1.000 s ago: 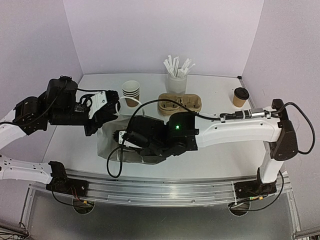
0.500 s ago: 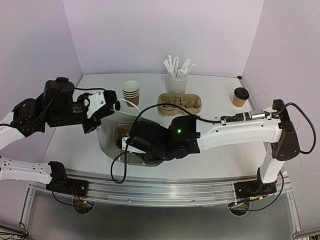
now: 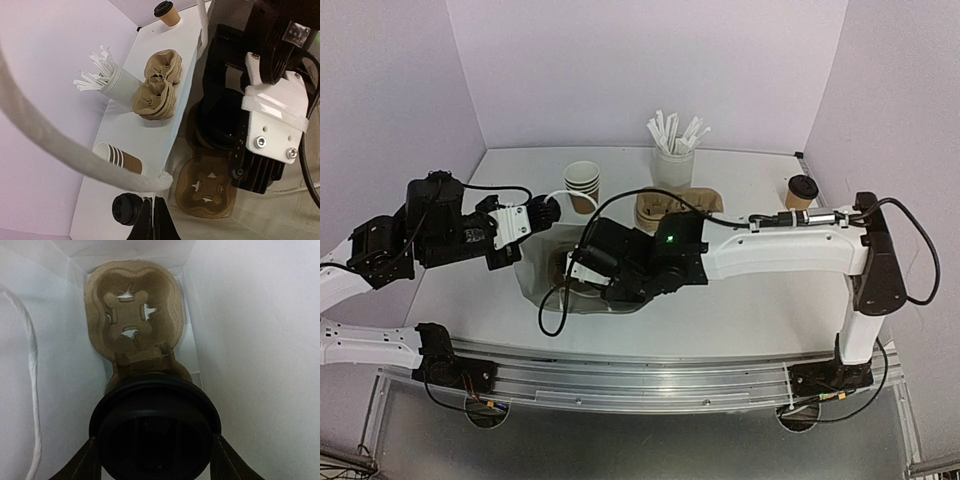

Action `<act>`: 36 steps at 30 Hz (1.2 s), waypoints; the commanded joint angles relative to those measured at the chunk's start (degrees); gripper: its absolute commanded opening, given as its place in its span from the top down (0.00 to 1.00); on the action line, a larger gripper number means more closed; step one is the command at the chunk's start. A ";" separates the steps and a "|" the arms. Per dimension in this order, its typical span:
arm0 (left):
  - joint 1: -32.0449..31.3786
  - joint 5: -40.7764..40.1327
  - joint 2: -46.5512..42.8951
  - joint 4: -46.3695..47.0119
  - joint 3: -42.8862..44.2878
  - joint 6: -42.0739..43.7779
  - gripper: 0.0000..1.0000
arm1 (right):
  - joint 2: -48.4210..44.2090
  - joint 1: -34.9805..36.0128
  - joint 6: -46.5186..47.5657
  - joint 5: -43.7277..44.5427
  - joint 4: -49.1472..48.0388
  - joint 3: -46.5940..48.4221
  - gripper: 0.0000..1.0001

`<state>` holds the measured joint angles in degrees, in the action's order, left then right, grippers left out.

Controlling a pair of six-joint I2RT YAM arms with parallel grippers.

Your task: Pack the takeout coffee

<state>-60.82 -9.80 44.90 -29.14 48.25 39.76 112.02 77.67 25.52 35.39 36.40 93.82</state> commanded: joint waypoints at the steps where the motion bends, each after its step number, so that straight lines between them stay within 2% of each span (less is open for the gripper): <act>1: -0.02 -2.29 -1.51 9.89 0.20 5.36 1.00 | 3.09 -0.58 -0.68 -2.31 4.44 2.04 0.74; 5: -0.09 -1.59 -1.41 9.30 0.43 5.05 1.00 | 4.34 -1.33 -0.39 -4.36 4.40 2.89 0.75; 11: -0.11 -1.56 -1.69 10.57 0.47 9.31 1.00 | 6.27 -1.54 -0.10 -4.90 5.90 8.73 0.75; 19: -0.19 0.79 -1.96 7.44 0.72 2.77 1.00 | 9.68 -2.79 -4.30 -1.44 6.12 5.65 0.76; 24: -0.11 7.18 -2.62 2.41 0.85 -1.67 1.00 | 14.44 -3.28 -7.36 8.21 6.14 10.83 0.78; 28: -0.08 9.53 -2.92 -0.35 1.05 -4.79 1.00 | 16.27 -3.15 -8.47 12.26 6.12 14.59 0.79; 36: 0.89 8.25 -2.81 -0.83 -0.19 -7.14 1.00 | 12.75 -2.67 -8.63 8.27 2.47 13.30 0.80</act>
<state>-60.34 -4.43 43.86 -32.55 47.44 35.99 126.85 75.72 18.34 44.52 39.60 107.77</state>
